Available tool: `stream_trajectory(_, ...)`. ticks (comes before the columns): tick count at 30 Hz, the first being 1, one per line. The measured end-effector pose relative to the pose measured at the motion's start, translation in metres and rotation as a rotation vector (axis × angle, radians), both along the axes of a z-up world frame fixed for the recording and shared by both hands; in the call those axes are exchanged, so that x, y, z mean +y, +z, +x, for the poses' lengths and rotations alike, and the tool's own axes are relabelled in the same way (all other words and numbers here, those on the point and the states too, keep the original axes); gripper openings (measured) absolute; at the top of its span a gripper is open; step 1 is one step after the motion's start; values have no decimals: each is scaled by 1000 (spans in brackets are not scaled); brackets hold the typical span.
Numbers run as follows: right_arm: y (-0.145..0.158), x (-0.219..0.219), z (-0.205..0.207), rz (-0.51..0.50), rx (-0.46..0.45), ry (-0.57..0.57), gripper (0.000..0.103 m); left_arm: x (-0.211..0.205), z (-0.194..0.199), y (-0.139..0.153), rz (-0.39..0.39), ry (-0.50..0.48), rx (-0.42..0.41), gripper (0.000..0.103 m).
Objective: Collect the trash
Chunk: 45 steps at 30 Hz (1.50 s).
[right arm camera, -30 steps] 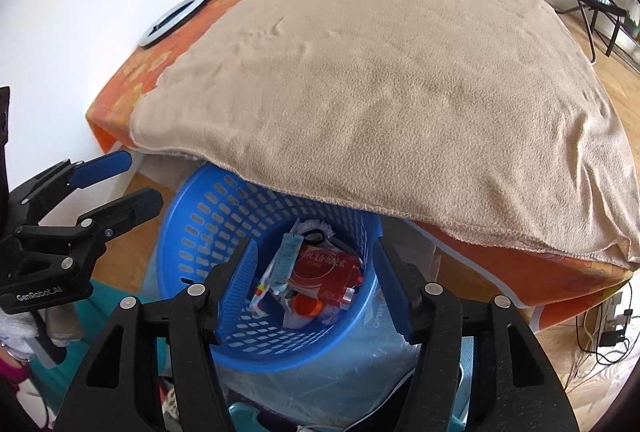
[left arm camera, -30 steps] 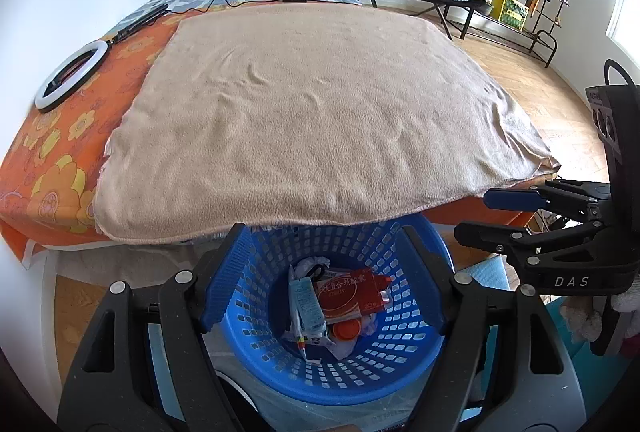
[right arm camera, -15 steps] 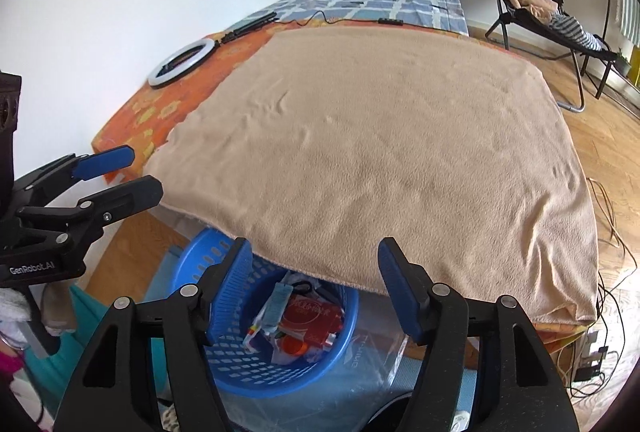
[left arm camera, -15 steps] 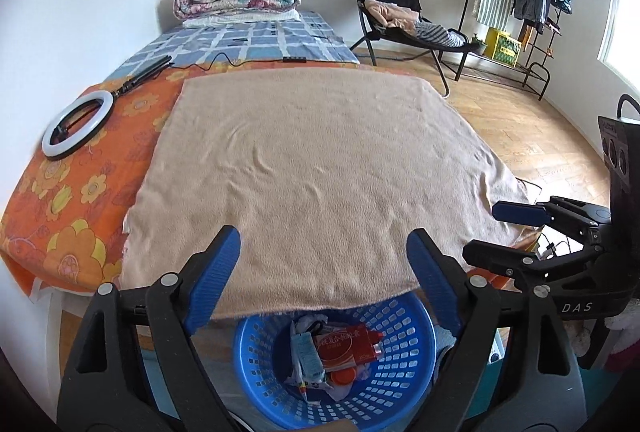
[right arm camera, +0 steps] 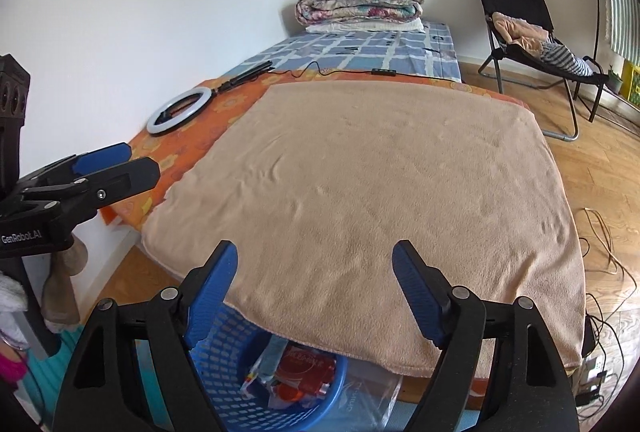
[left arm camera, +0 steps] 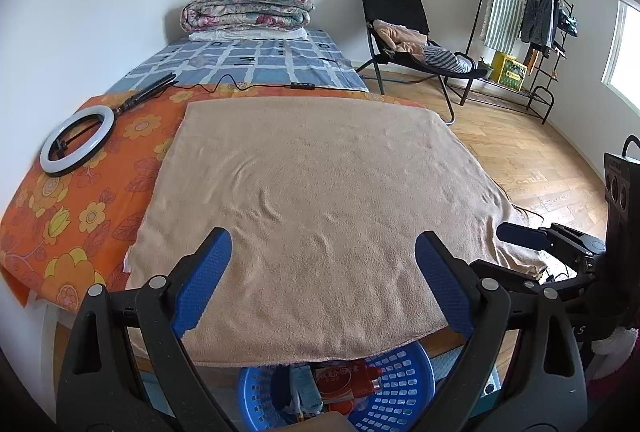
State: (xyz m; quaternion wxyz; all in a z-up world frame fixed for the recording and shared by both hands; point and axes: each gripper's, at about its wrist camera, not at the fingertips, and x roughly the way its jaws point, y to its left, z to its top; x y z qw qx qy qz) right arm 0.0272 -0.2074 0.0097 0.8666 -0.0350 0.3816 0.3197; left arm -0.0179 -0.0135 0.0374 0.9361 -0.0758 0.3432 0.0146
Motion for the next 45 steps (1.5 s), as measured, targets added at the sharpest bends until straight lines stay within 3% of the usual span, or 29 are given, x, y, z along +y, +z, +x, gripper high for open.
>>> stream_trajectory(19, -16, -2, 22, 45, 56, -57, 80, 9, 15, -23, -29, 33, 50, 95)
stream_trajectory(45, -19, -5, 23, 42, 59, -81, 80, 8, 15, -23, -29, 34, 50, 97)
